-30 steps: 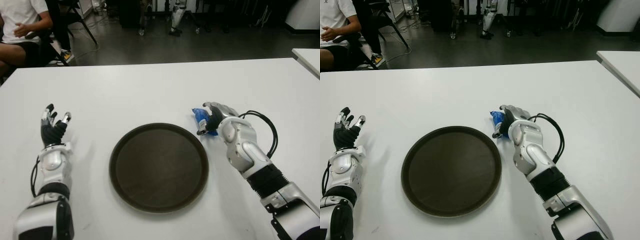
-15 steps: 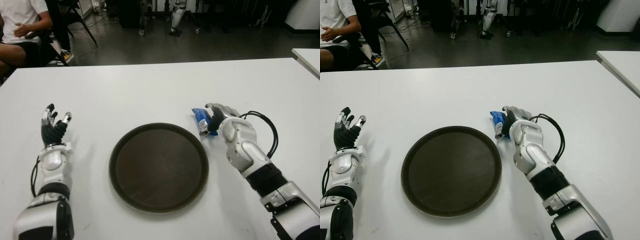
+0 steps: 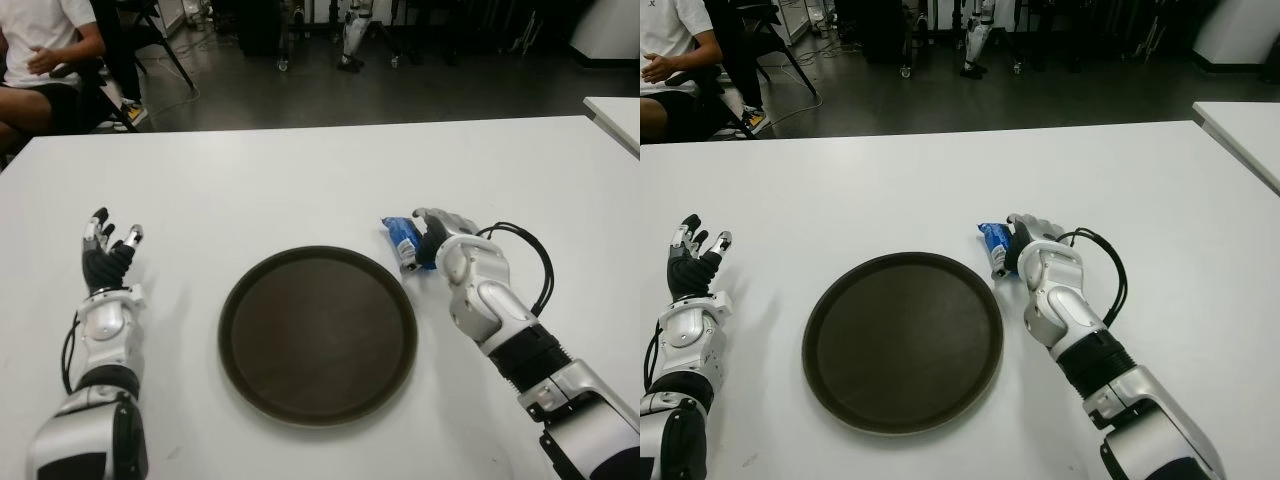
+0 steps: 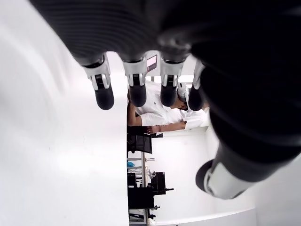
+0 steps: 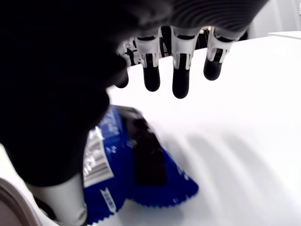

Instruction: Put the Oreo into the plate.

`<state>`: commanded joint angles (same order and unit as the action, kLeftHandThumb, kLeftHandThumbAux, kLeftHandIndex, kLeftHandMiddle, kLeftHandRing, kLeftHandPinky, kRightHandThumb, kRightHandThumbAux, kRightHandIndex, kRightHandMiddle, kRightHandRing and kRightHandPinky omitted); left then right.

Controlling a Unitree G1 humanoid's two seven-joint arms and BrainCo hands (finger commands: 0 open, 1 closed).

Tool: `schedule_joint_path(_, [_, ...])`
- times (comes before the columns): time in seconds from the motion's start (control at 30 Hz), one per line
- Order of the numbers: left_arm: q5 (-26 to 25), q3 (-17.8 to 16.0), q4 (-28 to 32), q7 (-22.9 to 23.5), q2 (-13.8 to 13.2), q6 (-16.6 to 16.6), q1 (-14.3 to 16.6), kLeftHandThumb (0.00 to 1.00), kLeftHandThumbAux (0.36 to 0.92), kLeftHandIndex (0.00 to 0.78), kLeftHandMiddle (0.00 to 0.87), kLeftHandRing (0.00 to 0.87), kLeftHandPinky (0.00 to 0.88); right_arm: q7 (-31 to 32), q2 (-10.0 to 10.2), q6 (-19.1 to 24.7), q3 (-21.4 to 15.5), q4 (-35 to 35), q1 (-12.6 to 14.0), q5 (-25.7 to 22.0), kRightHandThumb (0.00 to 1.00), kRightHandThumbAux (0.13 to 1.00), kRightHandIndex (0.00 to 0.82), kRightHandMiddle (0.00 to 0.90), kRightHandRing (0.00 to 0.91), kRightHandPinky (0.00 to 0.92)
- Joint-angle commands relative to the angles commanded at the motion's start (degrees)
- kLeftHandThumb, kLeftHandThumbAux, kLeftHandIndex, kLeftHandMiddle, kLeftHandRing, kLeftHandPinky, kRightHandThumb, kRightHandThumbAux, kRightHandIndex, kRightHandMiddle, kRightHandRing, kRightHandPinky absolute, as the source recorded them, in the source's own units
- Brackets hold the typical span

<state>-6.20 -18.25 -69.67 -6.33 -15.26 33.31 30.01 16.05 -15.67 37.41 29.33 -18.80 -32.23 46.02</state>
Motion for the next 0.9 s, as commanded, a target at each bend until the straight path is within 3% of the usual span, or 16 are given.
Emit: schedule_joint_path(0.9, [0.29, 0.32, 0.06, -0.29, -0.04, -0.2, -0.07, 0.0, 0.751, 0.0, 0.0, 0.0, 0.0, -2.5, 0.87, -0.99, -0.93, -0.37, -0.05, -1.23, 0.0, 0.84, 0.139, 0.15, 0.154, 0.09])
